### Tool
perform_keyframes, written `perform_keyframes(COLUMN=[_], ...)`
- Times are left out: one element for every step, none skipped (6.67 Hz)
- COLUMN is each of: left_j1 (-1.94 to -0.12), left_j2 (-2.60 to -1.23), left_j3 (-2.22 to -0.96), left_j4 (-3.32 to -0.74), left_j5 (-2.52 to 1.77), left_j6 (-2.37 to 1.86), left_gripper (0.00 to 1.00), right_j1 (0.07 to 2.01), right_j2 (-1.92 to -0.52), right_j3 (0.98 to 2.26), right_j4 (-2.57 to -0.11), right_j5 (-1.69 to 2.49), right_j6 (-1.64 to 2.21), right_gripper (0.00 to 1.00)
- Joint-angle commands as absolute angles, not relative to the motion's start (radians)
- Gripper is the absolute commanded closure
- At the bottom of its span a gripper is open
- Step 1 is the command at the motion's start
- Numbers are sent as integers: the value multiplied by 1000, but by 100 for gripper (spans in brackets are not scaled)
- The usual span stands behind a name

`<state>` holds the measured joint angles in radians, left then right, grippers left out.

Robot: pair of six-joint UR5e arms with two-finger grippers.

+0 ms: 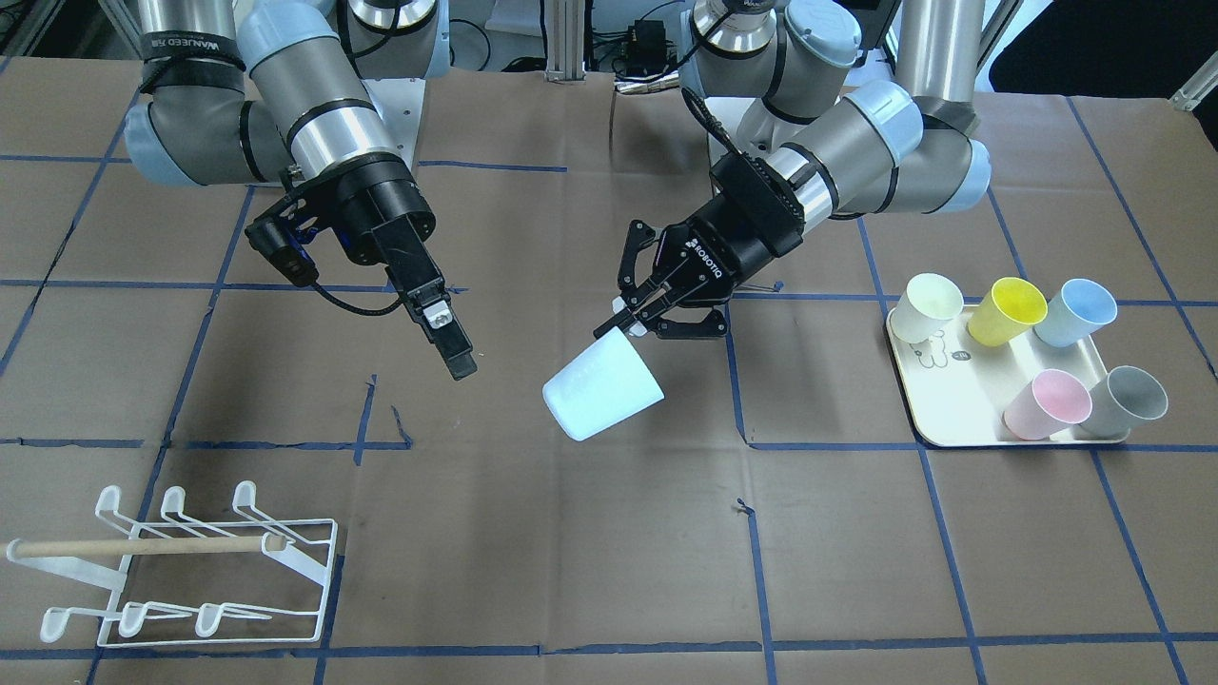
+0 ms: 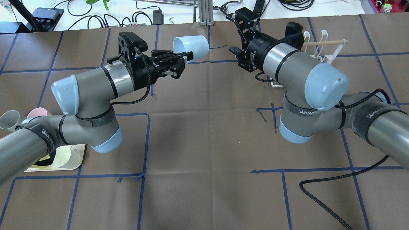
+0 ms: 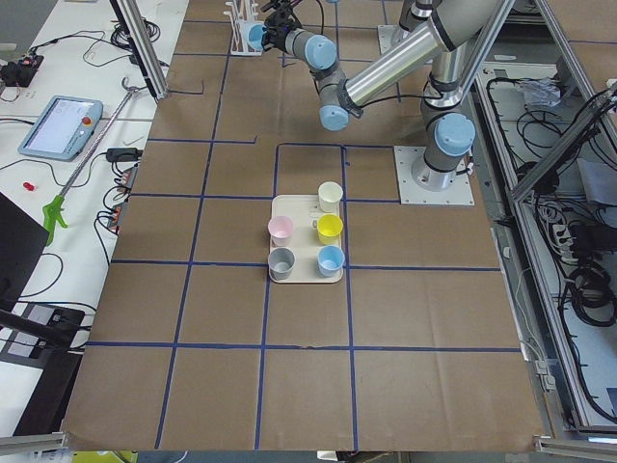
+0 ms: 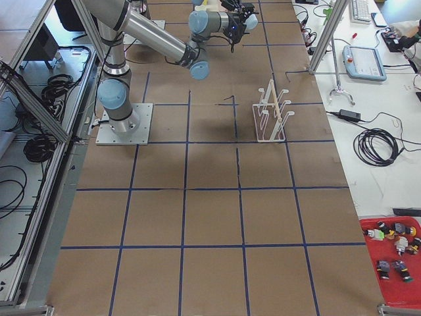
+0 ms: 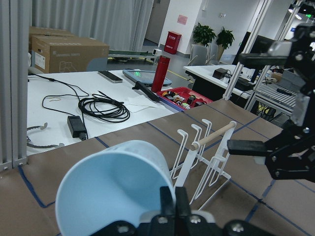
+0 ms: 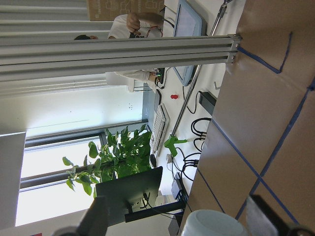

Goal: Transfer IKEA cup to right arm and place on rack

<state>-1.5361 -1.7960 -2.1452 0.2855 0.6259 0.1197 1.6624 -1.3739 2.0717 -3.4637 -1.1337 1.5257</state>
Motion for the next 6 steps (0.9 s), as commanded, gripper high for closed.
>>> perform_keyframes(left_j1=[-1536, -1536, -1536, -1536, -1536, -1536], left_j2=[-1795, -1796, -1801, -1810, -1810, -1812], left_j3=[-2157, -2157, -2155, -2155, -2155, -2155], left_j4=[304, 307, 330, 362, 368, 368], left_j5=[603, 603, 604, 604, 604, 604], left_j6=[100, 89, 63, 29, 23, 21], left_gripper=[95, 95, 95, 95, 95, 95], right_j1=[1687, 1715, 1732, 1750, 1768, 1782], right_j2=[-1374, -1374, -1371, -1370, -1368, -1350], right_j3=[2069, 2062, 2048, 2039, 2019, 1997], right_j4=[-3372, -3328, -3306, -3277, -3245, -3228], right_j5=[-1140, -1141, -1144, -1166, -1167, -1167], right_j6=[1558, 1583, 1610, 1627, 1652, 1658], right_gripper=[2, 2, 2, 2, 2, 2])
